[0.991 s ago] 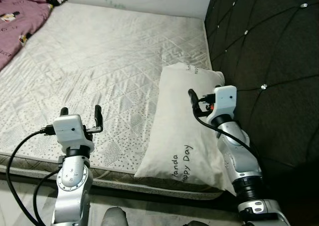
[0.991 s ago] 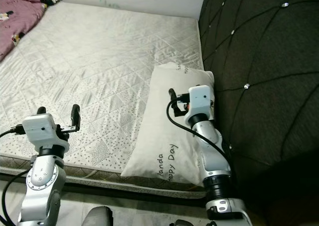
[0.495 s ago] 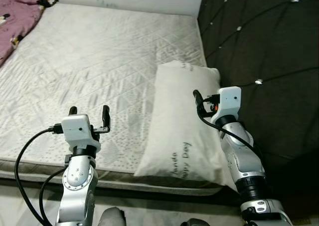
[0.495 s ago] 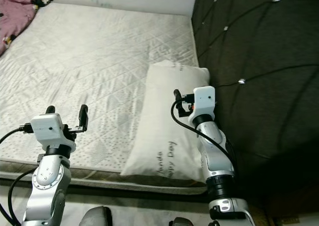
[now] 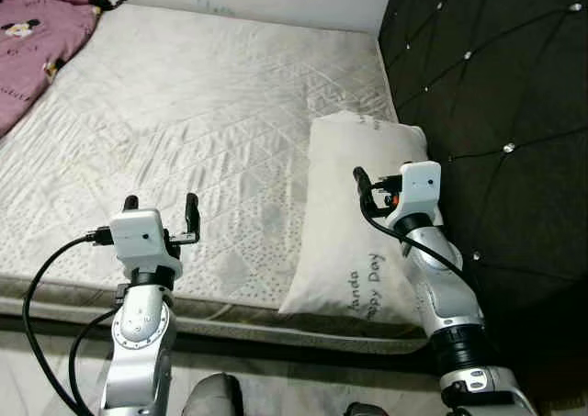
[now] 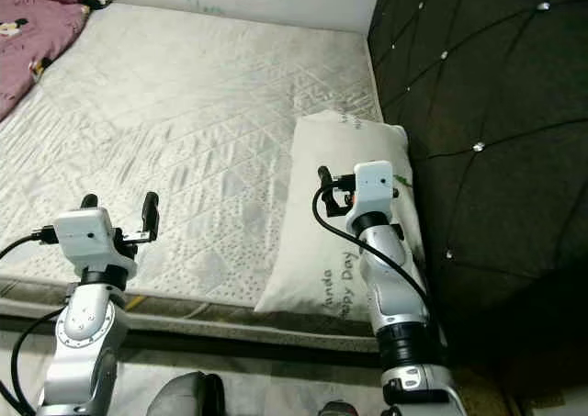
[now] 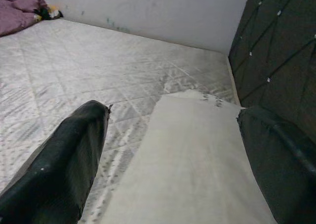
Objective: Clean up the room
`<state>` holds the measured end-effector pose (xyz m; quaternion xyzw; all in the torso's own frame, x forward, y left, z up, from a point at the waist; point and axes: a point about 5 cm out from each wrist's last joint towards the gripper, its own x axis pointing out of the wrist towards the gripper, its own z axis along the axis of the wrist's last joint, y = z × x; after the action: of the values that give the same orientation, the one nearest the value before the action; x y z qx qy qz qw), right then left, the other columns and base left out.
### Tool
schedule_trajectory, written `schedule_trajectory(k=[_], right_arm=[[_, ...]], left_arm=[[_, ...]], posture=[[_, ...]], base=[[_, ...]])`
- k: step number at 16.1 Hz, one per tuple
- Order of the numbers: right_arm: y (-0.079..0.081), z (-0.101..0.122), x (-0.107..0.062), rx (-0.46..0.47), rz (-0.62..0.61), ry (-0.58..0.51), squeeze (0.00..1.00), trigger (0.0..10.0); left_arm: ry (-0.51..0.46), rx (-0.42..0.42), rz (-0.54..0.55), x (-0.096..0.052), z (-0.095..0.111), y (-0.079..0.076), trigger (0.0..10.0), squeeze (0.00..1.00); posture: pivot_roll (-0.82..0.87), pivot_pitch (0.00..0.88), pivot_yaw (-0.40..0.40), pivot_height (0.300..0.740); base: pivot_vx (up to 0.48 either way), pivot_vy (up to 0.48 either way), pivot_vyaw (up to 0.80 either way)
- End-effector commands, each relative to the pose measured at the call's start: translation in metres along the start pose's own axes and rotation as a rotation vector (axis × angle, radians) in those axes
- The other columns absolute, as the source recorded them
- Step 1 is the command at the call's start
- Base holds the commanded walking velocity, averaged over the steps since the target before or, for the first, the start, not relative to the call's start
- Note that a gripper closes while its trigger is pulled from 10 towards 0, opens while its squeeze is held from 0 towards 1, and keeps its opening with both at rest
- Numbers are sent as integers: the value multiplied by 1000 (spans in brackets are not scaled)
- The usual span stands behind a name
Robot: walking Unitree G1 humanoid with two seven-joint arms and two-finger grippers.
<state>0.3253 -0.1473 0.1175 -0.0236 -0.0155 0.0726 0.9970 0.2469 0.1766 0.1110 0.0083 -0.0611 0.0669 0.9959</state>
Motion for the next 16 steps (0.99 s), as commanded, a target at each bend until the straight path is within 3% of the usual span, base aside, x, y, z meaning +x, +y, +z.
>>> schedule_trajectory(k=[1, 8, 10, 16], right_arm=[[-4, 2, 0, -15, -6, -8, 0, 10000], [-3, 1, 2, -15, -2, -3, 0, 10000], [-2, -1, 1, -24, 3, 4, 0, 10000], [-2, -2, 1, -22, 4, 14, 0, 10000]], left_arm=[[-4, 5, -2, 0, 1, -2, 10000, 0], [-11, -3, -7, 3, 1, -5, 10000, 0], [-49, 1, -44, 1, 5, -7, 10000, 0], [30, -70, 8, 0, -3, -6, 10000, 0]], posture=[[0, 92, -60, 740], [-6, 85, -59, 740], [-7, 85, -60, 740], [-7, 86, -60, 740]], base=[[0, 480, 0], [0, 480, -223], [0, 0, 0], [0, 0, 0]])
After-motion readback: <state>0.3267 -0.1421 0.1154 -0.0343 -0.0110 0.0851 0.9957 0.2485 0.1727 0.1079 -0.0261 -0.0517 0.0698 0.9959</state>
